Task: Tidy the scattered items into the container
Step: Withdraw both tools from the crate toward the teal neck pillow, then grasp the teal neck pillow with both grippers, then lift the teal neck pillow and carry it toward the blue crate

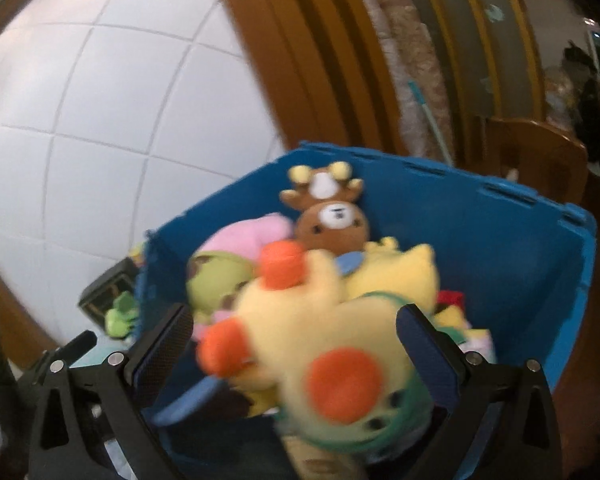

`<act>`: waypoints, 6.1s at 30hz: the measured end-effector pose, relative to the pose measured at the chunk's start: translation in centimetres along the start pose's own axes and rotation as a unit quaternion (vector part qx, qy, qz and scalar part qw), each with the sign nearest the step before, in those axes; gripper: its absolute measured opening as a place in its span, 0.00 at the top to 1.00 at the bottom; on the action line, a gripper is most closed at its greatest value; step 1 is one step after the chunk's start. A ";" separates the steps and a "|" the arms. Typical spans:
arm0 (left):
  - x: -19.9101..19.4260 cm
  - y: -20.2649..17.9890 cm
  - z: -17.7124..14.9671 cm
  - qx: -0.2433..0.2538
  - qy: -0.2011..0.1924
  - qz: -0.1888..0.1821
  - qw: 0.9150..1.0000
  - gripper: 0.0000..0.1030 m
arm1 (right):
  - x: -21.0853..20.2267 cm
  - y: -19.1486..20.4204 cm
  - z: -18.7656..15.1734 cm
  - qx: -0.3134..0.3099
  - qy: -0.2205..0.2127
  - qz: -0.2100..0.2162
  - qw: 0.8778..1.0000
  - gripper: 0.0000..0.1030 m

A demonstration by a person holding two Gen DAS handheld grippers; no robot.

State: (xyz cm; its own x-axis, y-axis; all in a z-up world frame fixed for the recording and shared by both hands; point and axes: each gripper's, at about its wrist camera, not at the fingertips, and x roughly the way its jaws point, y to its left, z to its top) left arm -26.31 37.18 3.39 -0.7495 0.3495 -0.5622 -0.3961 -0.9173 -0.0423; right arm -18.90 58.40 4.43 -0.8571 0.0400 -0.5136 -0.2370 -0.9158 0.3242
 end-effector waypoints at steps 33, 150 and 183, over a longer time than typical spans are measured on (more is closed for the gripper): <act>-7.6 38.9 -17.2 -0.170 0.111 0.216 0.955 0.00 | 9.5 34.7 -18.7 -0.146 0.148 0.119 0.971 0.00; 3.9 42.6 -11.9 -0.123 0.162 0.157 0.966 0.14 | 24.8 37.5 -18.7 -0.212 0.207 0.052 0.954 0.05; 0.7 16.0 14.8 -0.054 0.065 0.035 0.996 0.14 | 8.0 21.6 14.5 -0.148 0.071 -0.016 0.986 0.07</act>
State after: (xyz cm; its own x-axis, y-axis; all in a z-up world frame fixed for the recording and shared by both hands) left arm -41.00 25.56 14.57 -0.6960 0.2629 -0.6682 -0.2803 -0.9562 -0.0843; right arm -37.52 44.75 18.82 -0.7736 0.0330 -0.6328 -0.1010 -0.9923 0.0716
